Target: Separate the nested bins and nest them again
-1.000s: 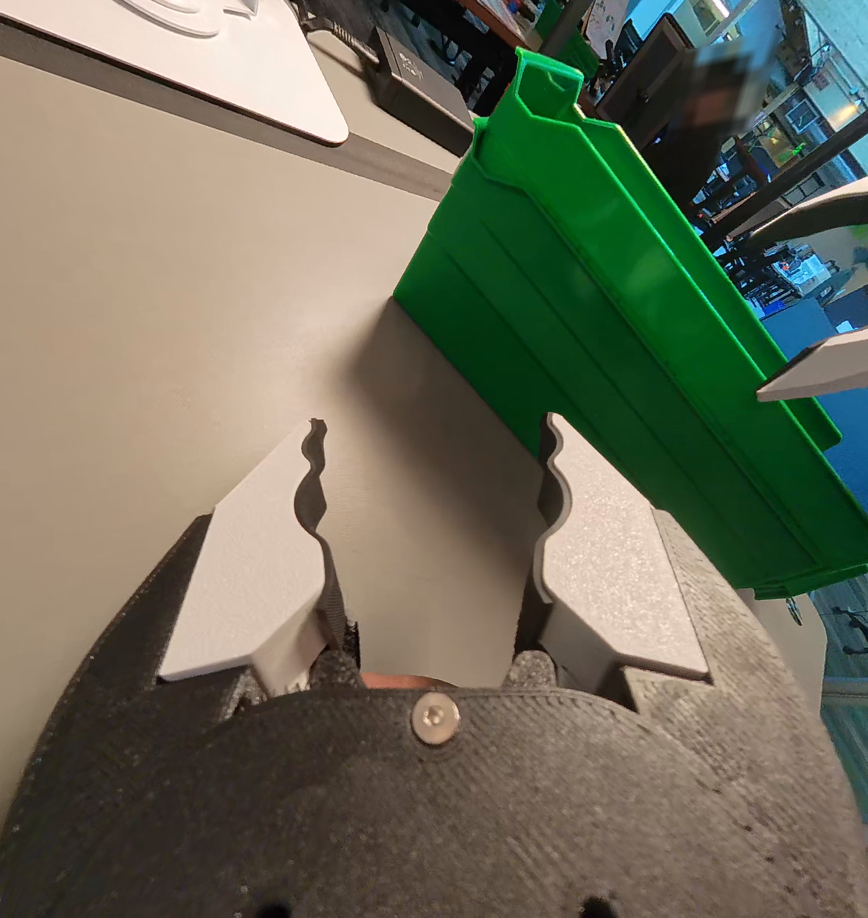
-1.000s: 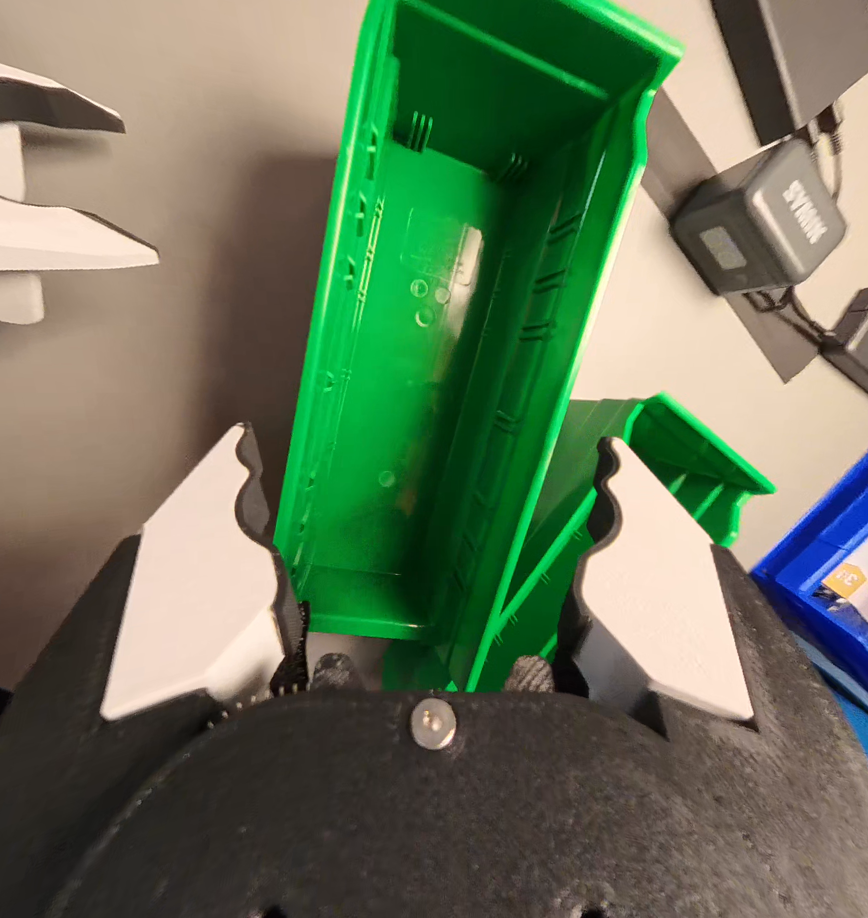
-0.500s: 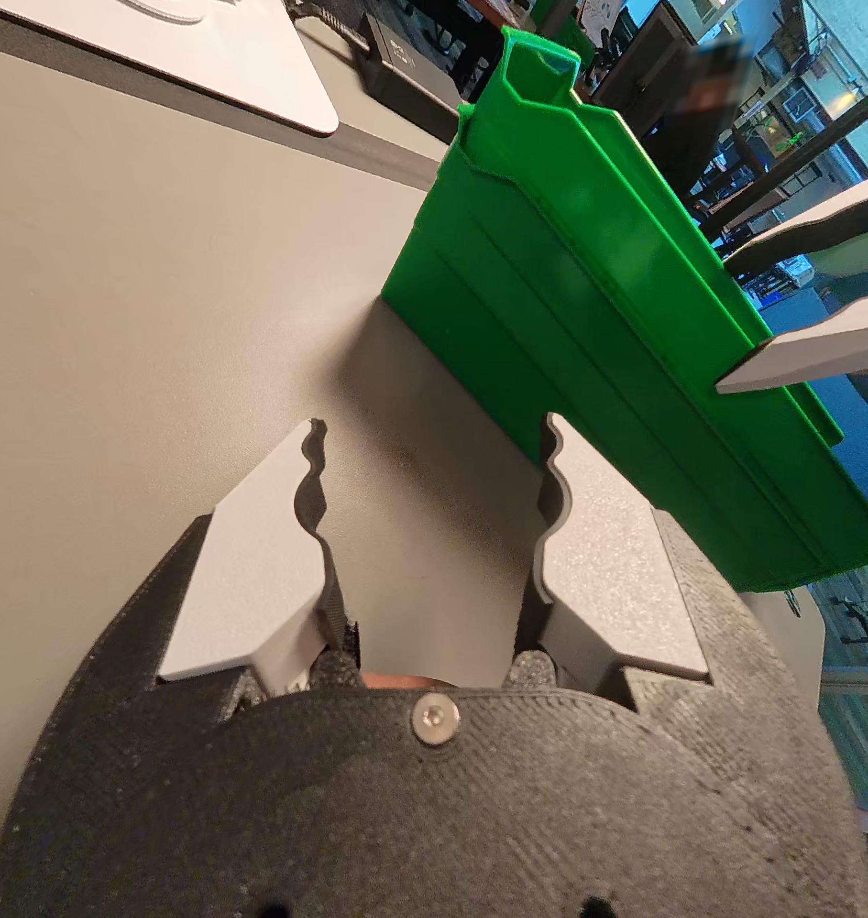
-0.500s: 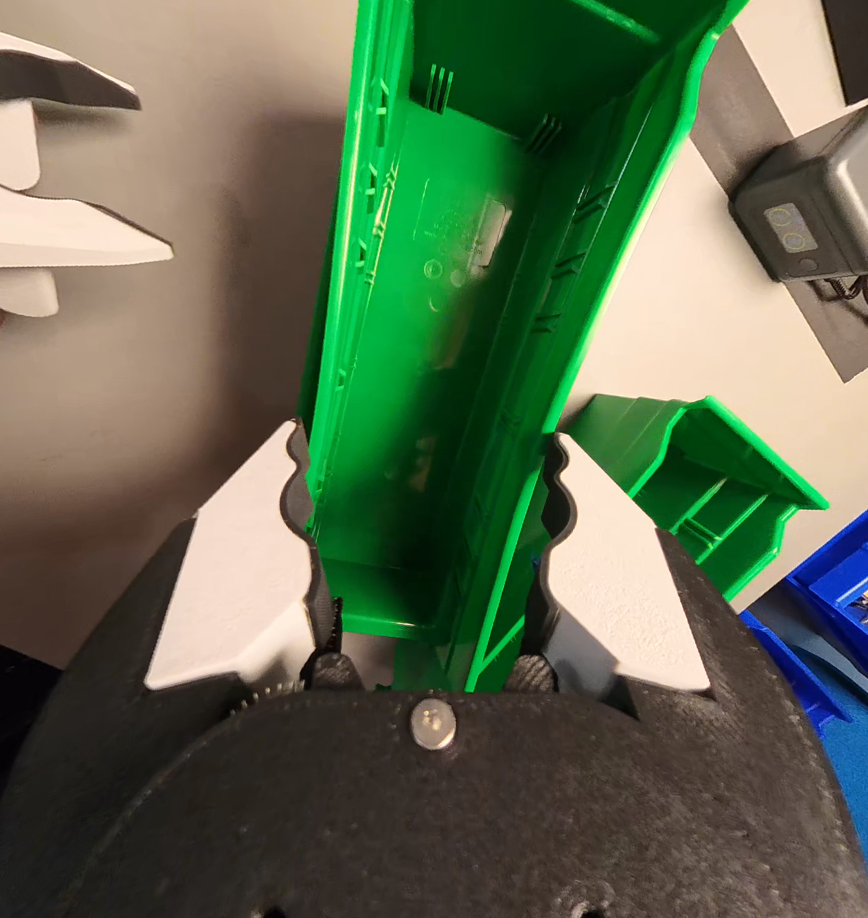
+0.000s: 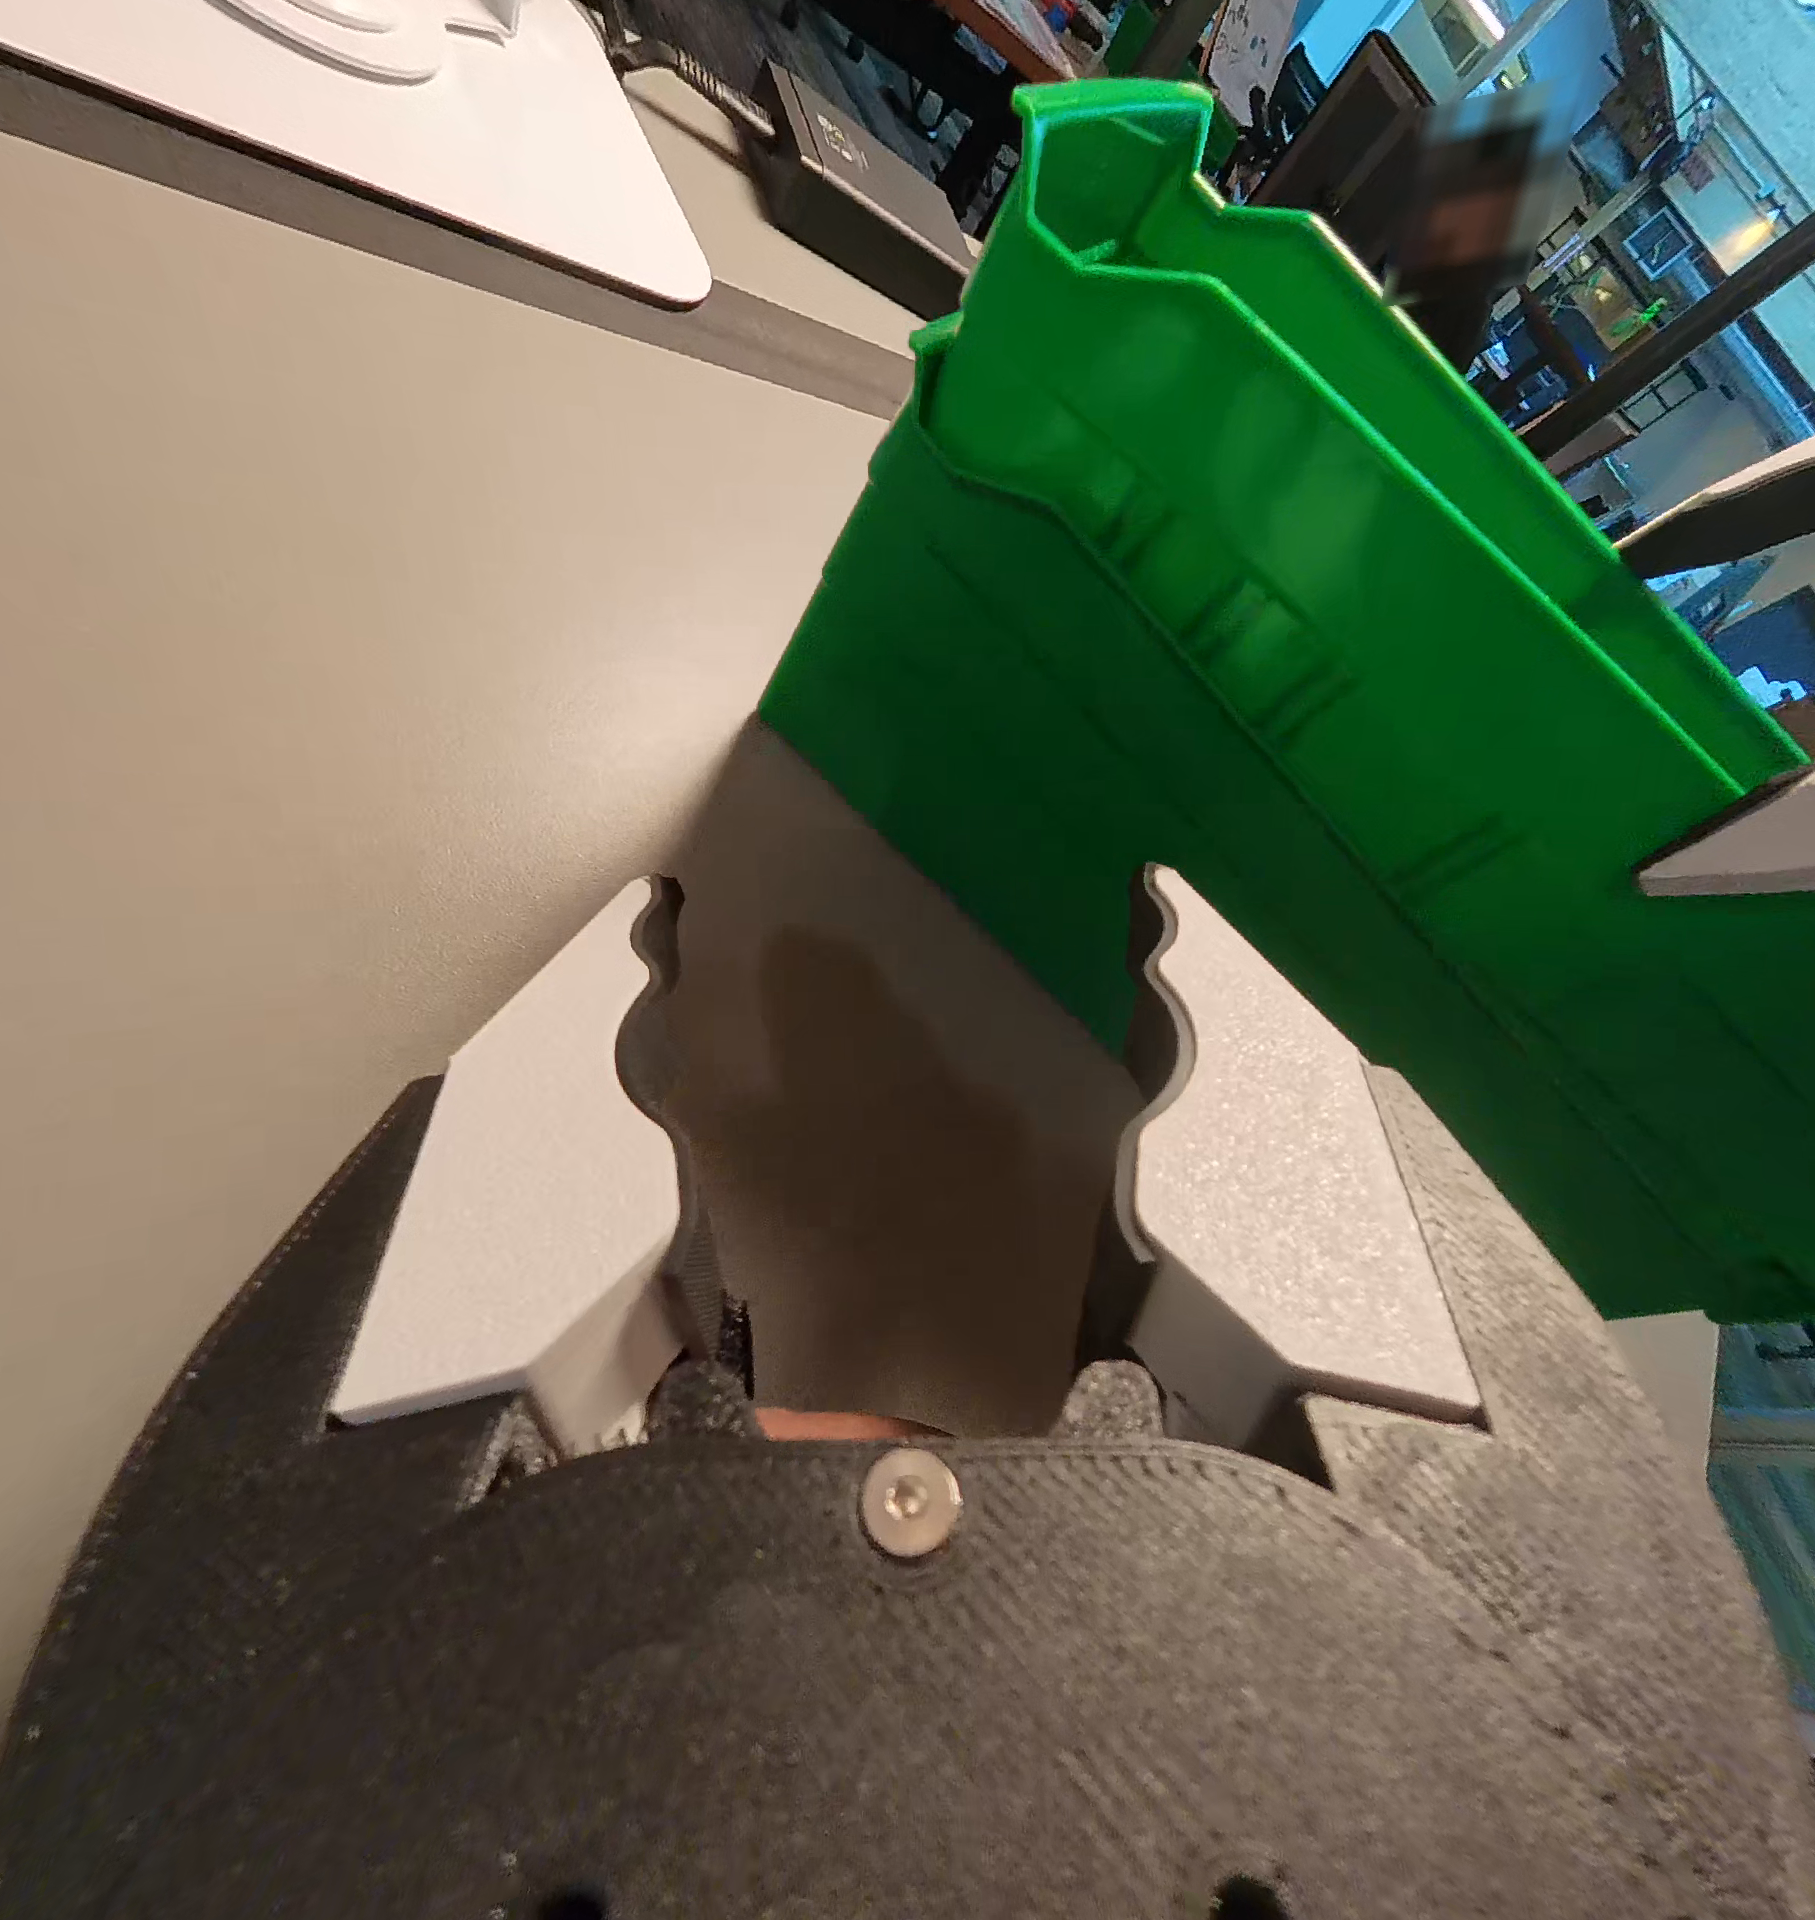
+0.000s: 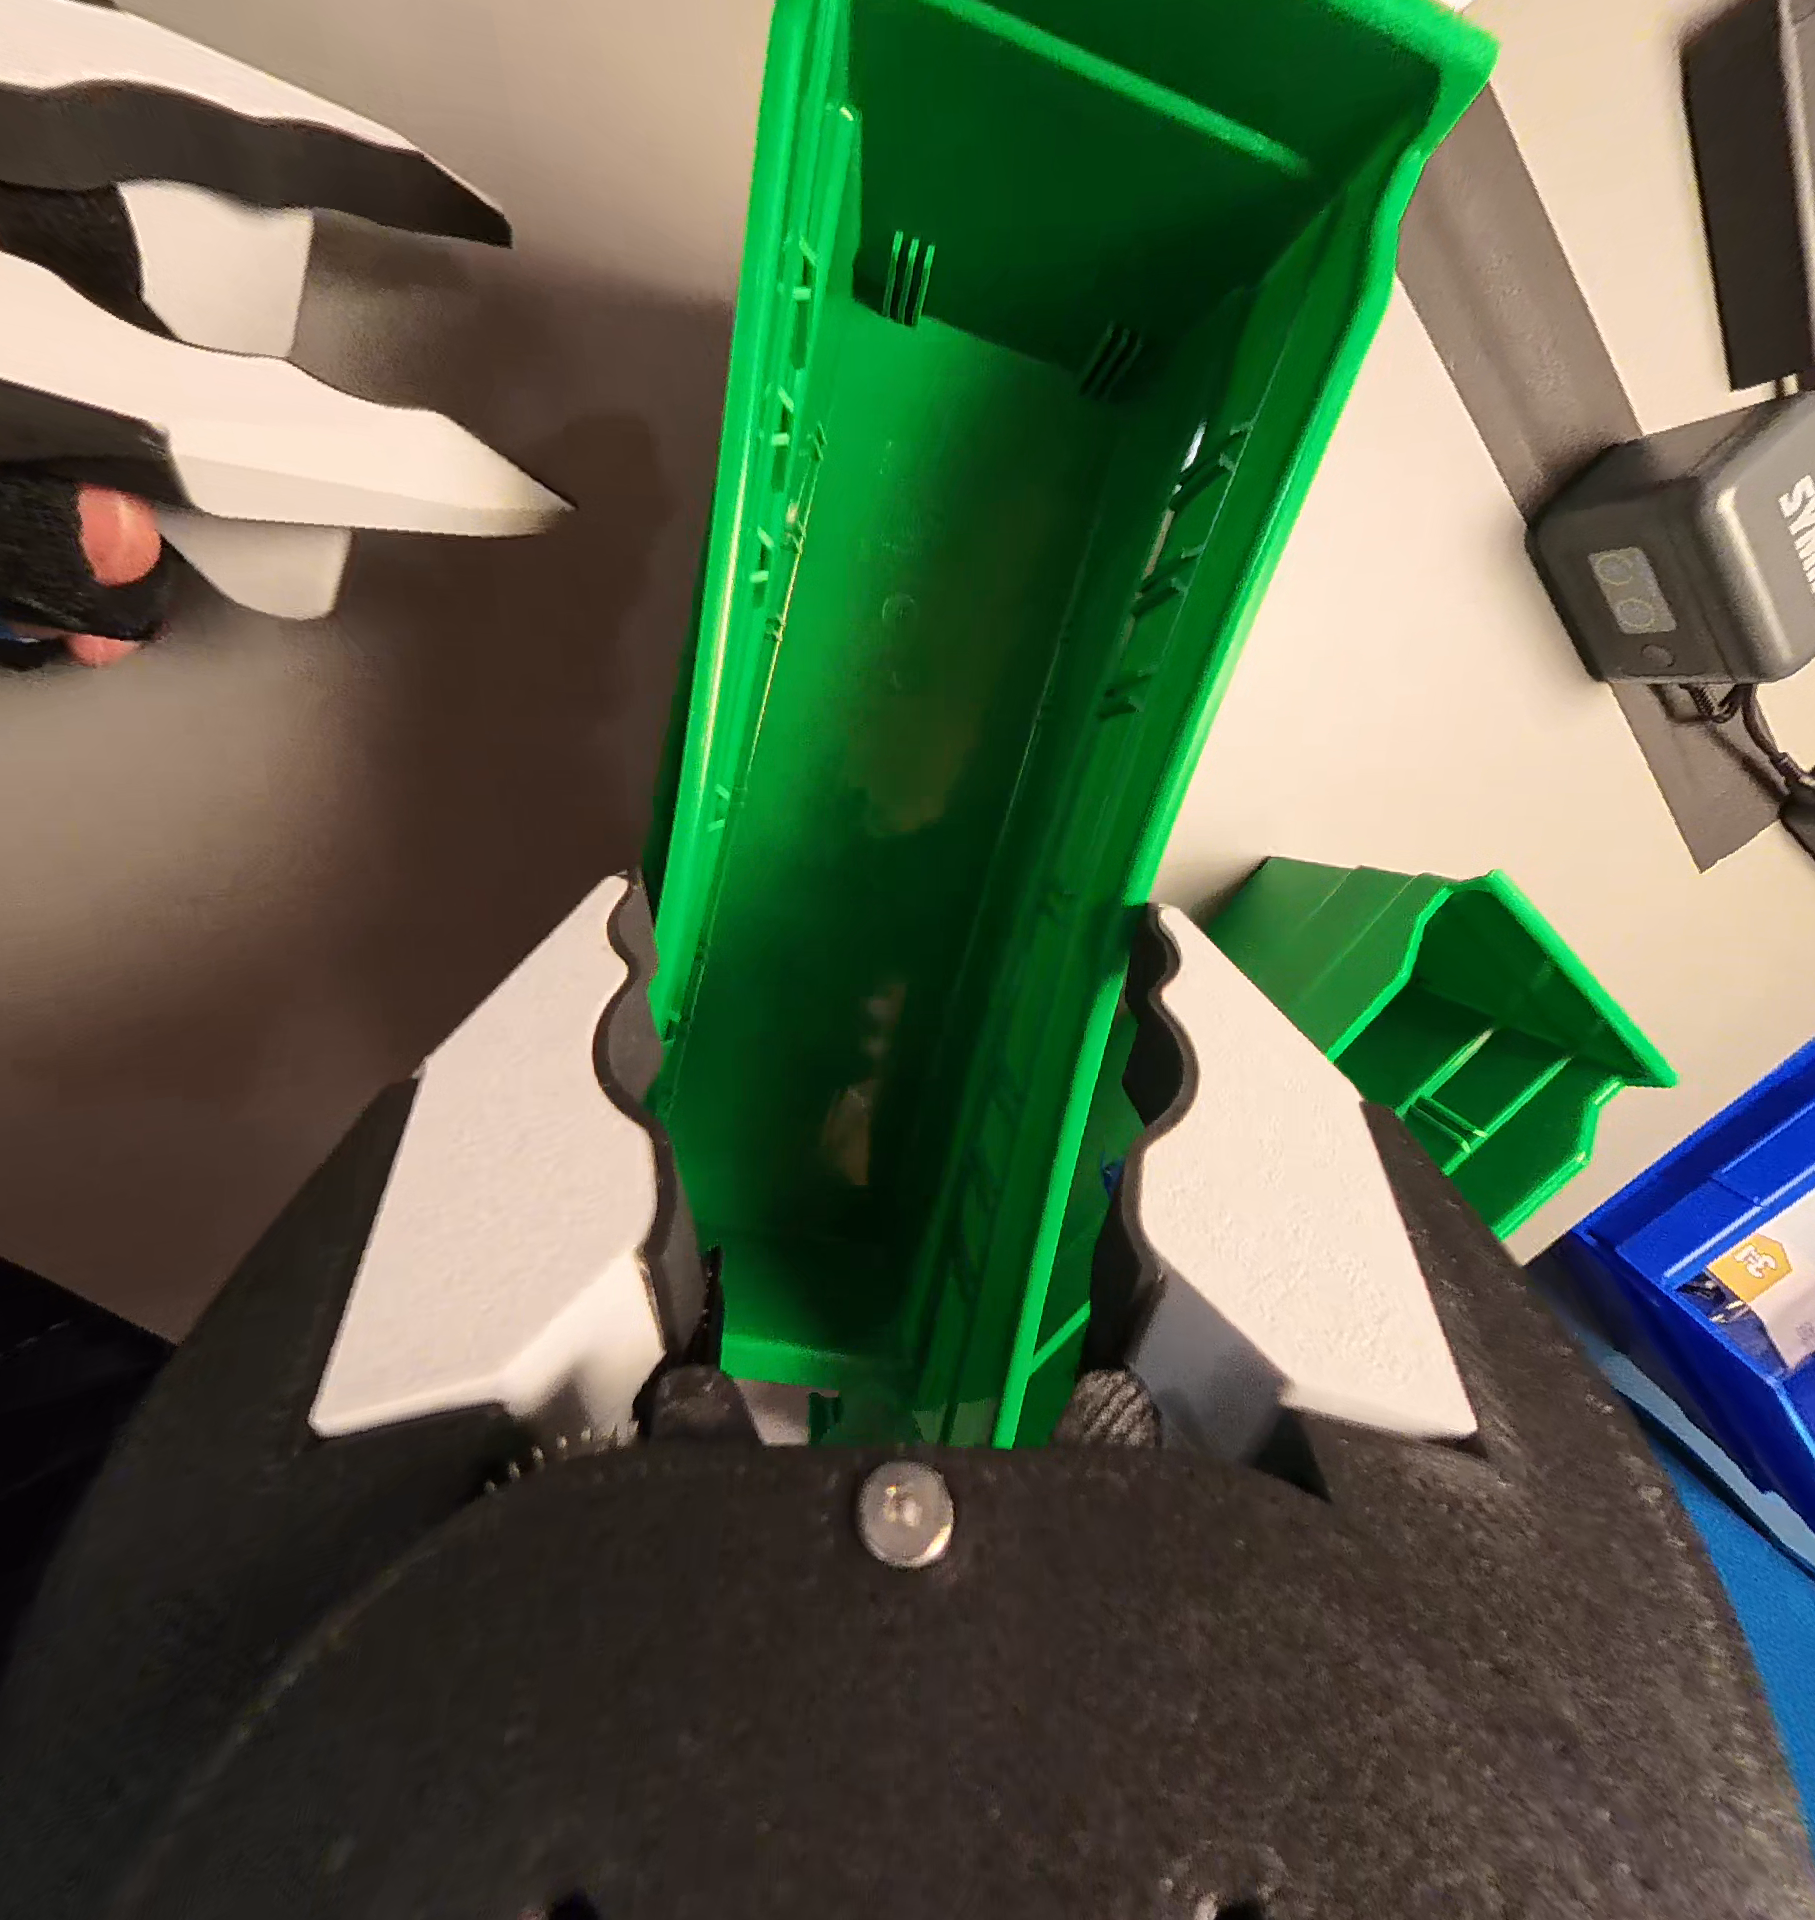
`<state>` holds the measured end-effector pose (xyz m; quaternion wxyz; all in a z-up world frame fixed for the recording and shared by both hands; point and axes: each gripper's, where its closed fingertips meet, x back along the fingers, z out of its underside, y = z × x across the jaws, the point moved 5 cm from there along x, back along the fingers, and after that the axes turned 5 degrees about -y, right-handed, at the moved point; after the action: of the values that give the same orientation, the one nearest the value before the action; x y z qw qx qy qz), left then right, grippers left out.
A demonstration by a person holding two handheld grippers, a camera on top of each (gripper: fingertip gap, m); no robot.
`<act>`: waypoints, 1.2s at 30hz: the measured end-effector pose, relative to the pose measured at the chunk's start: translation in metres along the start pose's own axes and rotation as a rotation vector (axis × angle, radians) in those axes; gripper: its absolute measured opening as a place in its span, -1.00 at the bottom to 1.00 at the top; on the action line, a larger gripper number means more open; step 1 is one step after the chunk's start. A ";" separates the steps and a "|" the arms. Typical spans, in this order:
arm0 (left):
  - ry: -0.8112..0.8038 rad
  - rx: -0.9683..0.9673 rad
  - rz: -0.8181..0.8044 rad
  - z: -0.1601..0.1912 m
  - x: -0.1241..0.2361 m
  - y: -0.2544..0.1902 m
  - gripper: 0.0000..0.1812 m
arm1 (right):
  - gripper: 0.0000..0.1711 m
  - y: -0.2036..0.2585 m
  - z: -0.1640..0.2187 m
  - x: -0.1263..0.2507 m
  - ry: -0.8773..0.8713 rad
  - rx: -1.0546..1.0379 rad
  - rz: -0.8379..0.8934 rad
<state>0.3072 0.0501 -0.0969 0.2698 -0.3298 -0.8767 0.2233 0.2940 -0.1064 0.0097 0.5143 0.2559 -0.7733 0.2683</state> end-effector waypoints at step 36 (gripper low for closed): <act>-0.033 0.027 0.026 -0.011 0.007 -0.003 -0.02 | 0.11 0.027 -0.019 0.071 -0.066 0.094 0.074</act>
<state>0.3078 0.0554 -0.0843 0.2569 -0.3337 -0.8735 0.2440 0.2642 -0.0829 0.0780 0.4658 0.2595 -0.7853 0.3147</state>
